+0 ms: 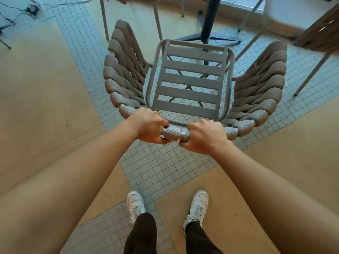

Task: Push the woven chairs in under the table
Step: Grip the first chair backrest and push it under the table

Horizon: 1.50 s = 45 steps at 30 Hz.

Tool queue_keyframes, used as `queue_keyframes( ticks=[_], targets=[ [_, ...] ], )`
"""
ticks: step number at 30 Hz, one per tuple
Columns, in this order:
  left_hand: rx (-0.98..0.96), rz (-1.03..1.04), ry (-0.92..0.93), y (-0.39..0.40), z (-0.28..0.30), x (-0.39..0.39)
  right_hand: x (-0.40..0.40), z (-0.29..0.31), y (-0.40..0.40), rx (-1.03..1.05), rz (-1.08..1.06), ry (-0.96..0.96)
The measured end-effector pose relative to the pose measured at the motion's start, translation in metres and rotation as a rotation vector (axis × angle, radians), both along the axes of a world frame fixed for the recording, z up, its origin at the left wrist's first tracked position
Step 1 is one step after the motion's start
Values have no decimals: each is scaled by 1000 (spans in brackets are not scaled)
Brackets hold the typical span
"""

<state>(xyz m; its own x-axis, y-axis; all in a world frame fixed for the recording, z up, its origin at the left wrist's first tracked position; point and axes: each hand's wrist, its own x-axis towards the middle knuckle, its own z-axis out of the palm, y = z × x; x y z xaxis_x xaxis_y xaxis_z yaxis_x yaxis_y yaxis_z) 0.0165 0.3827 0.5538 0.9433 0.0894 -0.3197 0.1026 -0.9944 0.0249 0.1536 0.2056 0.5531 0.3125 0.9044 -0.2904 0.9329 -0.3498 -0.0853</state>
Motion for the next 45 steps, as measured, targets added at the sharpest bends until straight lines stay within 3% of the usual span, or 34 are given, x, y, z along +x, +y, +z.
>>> queue_keyframes(
  ticks=[13, 29, 45],
  targets=[
    [-29, -98, -80, 87, -3, 34, 12, -4, 78, -30, -236, -40],
    [-13, -154, -83, 127, -2, 72, 43, -1, 113, -54, -261, -48],
    [25, -117, -21, 184, 4, 156, 123, 1, 174, -49, -230, -20]
  ],
)
